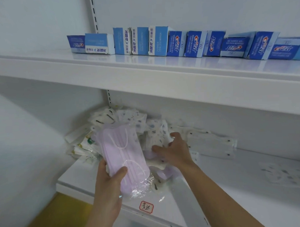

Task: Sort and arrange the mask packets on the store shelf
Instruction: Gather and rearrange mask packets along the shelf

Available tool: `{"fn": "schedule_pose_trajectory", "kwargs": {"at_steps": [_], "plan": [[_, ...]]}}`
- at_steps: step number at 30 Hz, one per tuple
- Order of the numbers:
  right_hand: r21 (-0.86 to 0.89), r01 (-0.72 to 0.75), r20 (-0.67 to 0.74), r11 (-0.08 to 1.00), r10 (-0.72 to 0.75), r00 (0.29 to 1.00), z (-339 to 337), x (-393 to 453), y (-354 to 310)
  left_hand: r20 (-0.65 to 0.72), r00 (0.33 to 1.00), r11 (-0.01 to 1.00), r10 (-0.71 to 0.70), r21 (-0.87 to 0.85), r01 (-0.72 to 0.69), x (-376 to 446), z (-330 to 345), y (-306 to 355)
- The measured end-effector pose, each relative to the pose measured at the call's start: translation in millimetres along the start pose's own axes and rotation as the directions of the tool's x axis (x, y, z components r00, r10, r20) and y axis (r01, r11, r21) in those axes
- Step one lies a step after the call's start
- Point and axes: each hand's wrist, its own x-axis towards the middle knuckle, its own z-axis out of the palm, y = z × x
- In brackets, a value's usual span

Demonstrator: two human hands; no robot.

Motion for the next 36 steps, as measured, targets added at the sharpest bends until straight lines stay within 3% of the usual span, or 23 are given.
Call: {"fn": "schedule_pose_trajectory", "kwargs": {"at_steps": [9, 16, 20, 24, 30, 36], "plan": [[0.045, -0.042, 0.013, 0.998, 0.041, 0.999, -1, 13, -2, 0.000, 1.000, 1.000, 0.008, -0.004, -0.008, 2, 1, -8], [0.225, -0.012, 0.001, 0.974, 0.012, 1.000, -9, 9, 11, 0.016, 0.996, 0.994, 0.082, 0.069, -0.083, 1, 7, -18], [0.470, -0.053, 0.010, 0.881, 0.055, 0.998, -22, 5, 37, 0.036, 0.997, 0.993, 0.072, 0.090, -0.075, -1, 17, -31], [0.694, -0.072, 0.021, 0.717, 0.080, 0.997, -65, -15, 79, 0.058, 0.996, 0.992, 0.065, 0.104, -0.071, -6, 36, -41], [0.789, -0.094, -0.068, 0.607, 0.239, 0.969, -154, -51, 144, 0.208, 0.978, 0.984, -0.005, 0.175, -0.032, -23, 100, -70], [0.851, -0.054, -0.060, 0.522, 0.199, 0.978, -204, -85, 176, 0.402, 0.912, 0.920, -0.083, 0.384, -0.085, -47, 170, -106]]}}
